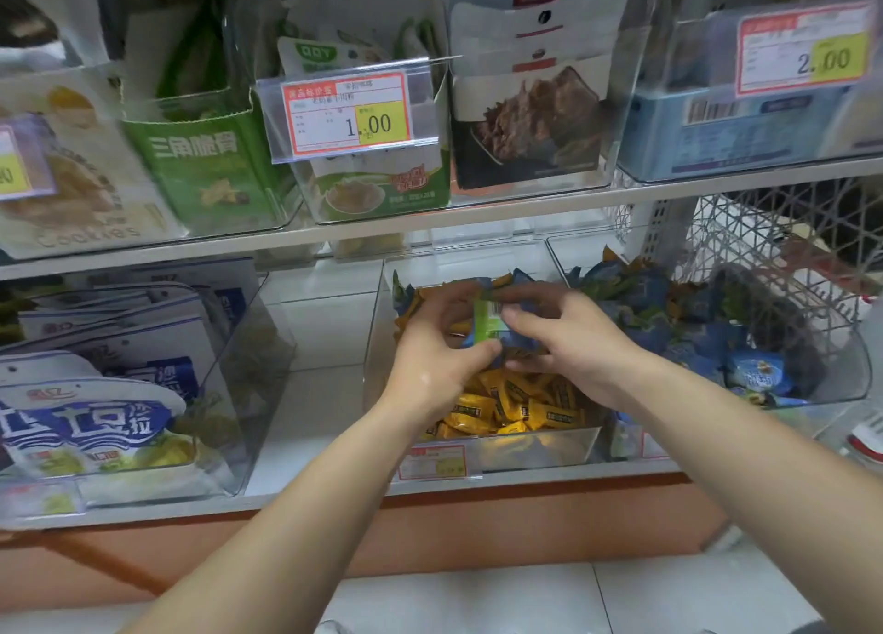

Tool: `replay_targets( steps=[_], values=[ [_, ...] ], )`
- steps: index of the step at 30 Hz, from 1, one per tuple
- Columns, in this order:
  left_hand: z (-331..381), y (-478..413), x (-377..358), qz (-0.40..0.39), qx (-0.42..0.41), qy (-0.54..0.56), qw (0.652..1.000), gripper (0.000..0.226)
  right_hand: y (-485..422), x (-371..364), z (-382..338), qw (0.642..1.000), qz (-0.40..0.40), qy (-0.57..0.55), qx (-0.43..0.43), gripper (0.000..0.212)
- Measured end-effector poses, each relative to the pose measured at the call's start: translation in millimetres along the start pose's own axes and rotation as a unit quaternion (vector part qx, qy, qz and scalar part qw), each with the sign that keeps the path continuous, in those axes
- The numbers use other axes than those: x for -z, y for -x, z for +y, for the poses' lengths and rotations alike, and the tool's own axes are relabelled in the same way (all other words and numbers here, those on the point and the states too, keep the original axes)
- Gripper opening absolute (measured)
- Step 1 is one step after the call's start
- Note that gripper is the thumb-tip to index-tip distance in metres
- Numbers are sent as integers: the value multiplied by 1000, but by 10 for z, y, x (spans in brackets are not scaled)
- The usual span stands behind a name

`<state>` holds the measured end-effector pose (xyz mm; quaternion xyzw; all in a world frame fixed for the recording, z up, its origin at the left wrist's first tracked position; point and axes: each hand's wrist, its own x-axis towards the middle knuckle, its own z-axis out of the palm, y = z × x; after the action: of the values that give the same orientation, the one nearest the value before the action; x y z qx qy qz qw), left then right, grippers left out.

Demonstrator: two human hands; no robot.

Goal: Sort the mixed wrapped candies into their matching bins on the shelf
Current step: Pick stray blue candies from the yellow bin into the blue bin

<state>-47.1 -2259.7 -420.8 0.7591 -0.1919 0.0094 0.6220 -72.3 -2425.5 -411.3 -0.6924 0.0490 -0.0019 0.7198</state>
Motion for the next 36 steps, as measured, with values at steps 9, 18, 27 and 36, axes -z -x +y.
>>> replay_targets(
  steps=[9, 18, 27, 36],
  values=[
    [108, -62, 110, -63, -58, -242, 966, 51, 71, 560, -98, 927, 169, 259, 212, 16],
    [-198, -194, 895, 21, -20, -441, 897, 49, 5, 904, 67, 774, 169, 605, 76, 31],
    [-486, -153, 1002, -19, 71, -349, 934, 44, -301, -316, -32, 852, -108, 491, 145, 23],
    [-525, -91, 1121, -57, 49, -308, 948, 51, -849, -690, 153, 751, -223, 621, 10, 29]
  ],
)
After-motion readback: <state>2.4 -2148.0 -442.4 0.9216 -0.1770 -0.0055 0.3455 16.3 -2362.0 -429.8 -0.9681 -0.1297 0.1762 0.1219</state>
